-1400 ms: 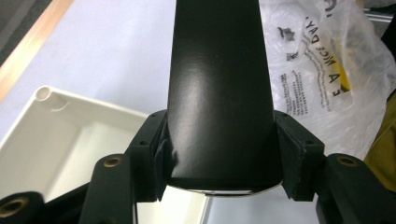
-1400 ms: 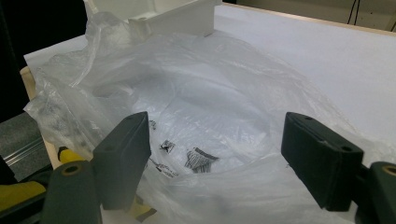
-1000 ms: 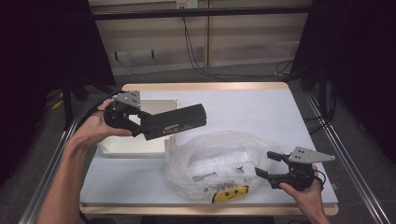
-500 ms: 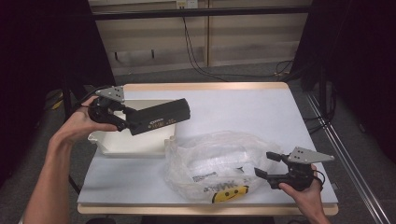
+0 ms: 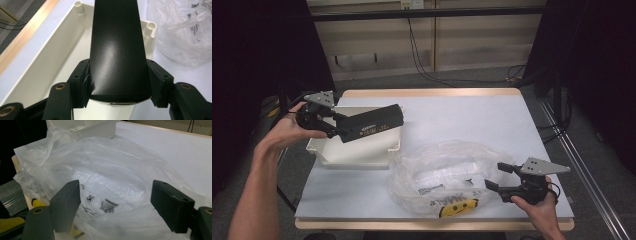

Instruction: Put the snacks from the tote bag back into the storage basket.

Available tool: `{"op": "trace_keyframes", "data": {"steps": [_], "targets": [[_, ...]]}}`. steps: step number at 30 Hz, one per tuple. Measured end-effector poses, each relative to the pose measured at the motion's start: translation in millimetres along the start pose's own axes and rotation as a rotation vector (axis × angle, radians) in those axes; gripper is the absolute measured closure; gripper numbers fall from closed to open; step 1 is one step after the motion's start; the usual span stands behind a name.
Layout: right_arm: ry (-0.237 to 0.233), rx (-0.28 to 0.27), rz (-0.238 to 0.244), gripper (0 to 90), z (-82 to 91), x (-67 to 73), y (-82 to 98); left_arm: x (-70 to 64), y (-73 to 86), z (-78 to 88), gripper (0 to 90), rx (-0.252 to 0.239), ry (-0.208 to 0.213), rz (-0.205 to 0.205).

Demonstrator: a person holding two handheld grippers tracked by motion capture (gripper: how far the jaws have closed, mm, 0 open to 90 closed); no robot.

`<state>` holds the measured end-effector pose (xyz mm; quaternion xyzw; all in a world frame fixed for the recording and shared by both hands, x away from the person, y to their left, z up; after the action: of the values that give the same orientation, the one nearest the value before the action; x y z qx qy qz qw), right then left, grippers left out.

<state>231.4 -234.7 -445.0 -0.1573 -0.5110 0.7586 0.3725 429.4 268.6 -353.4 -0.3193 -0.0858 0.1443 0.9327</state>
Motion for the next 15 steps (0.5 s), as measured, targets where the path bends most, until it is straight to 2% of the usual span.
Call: {"op": "trace_keyframes", "data": {"steps": [6,11,15], "targets": [[0.0,-0.001,0.002,23.2,0.2,-0.3,-0.2,11.6,13.6,-5.1,43.4,-0.004,-0.013,0.038],[0.001,0.003,0.004,23.2,0.2,-0.7,0.1,20.0,20.4,-13.1,43.4,0.004,-0.019,0.05],[0.006,0.002,0.002,23.2,0.7,-2.7,1.3,21.7,21.4,-20.3,43.4,0.041,-0.012,0.029]]}}
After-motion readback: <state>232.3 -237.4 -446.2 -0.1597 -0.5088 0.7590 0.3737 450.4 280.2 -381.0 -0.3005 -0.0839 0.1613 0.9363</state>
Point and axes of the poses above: each handheld gripper's, and its own axes: z roughly backward along the jaws, y roughly out of its underside, x roughly to its left, the point moved 4 cm from there along -z, roughly forward along the jaws, and after that the axes turned 1 degree about -y, right-handed, at the moved point
